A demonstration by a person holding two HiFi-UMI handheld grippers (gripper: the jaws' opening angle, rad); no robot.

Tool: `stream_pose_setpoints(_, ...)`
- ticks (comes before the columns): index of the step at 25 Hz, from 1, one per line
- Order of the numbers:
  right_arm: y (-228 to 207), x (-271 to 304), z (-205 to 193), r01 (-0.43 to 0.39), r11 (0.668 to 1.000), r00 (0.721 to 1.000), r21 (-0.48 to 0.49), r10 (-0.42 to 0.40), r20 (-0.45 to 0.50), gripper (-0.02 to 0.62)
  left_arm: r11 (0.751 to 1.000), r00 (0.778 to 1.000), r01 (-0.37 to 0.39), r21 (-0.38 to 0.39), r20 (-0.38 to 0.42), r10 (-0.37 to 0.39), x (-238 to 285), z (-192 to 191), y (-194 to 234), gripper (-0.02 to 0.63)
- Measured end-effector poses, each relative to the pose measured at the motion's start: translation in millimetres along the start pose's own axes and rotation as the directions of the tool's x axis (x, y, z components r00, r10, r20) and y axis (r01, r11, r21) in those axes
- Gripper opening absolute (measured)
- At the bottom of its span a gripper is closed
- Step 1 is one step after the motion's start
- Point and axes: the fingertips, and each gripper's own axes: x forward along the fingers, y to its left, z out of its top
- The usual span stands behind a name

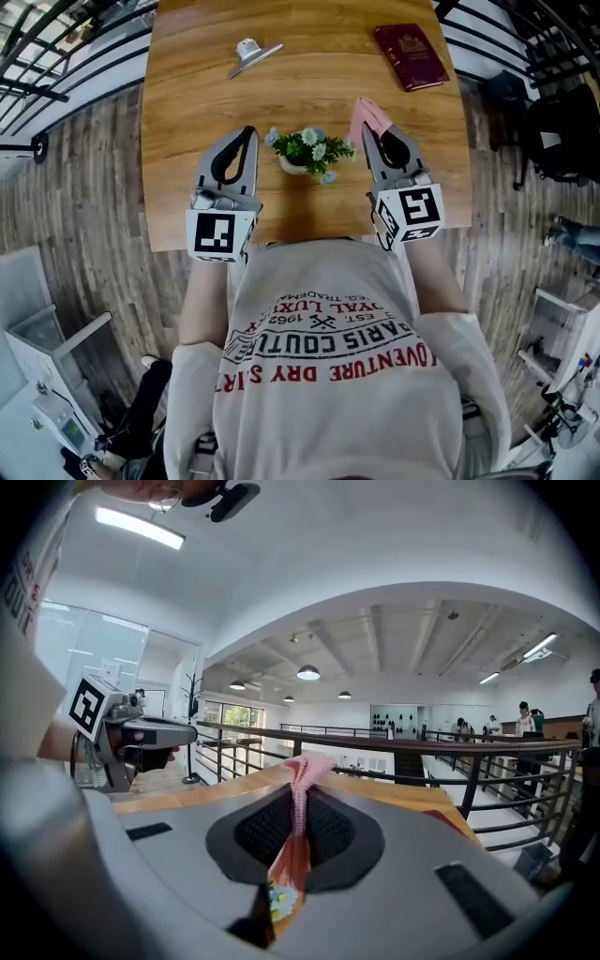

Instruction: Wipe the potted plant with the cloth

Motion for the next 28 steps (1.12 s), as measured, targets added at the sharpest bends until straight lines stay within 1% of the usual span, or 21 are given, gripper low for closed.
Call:
stream_pose_setpoints(3, -1, 0, 11, 0.008, 1.0, 1.0, -0.019, -0.008, 0.026, 0.043, 1.0, 1.0, -0.026, -0.013, -0.007, 0.025, -2, 5, 6, 0.015)
stream_pose_setpoints(7, 4, 2, 19, -0.006, 0.998, 0.999, -0.063, 0.009, 0.039, 0.043, 1.0, 1.0, -0.026, -0.002, -0.003, 0.026, -3, 11, 9, 0.015)
stream_pose_setpoints(10, 6, 4, 21, -0.022, 0.997, 0.999, -0.071, 0.025, 0.043, 0.041, 1.0, 1.0, -0.02, -0.001, 0.014, 0.02, -2, 17, 9, 0.015)
stream_pose_setpoints(14, 8, 5, 24, -0.032, 0.996, 0.998, -0.085, 0.036, 0.049, 0.041, 0.999, 0.999, -0.034, 0.002, 0.032, 0.034, -1, 19, 11, 0.015)
stream_pose_setpoints(18, 8, 7, 23, -0.041, 0.995, 0.998, -0.087, 0.046, 0.049, 0.041, 0.999, 0.998, -0.046, 0.017, 0.031, 0.046, 1, 19, 14, 0.015)
stream_pose_setpoints(23, 7, 9, 25, -0.031, 0.995, 0.997, -0.09, 0.037, 0.066, 0.041, 0.999, 0.999, -0.046, 0.028, 0.012, 0.046, 5, 17, 16, 0.016)
stream_pose_setpoints(28, 6, 10, 24, -0.032, 0.995, 0.996, -0.093, 0.039, 0.074, 0.041, 0.998, 0.999, -0.04, 0.048, 0.011, 0.039, 8, 20, 14, 0.017)
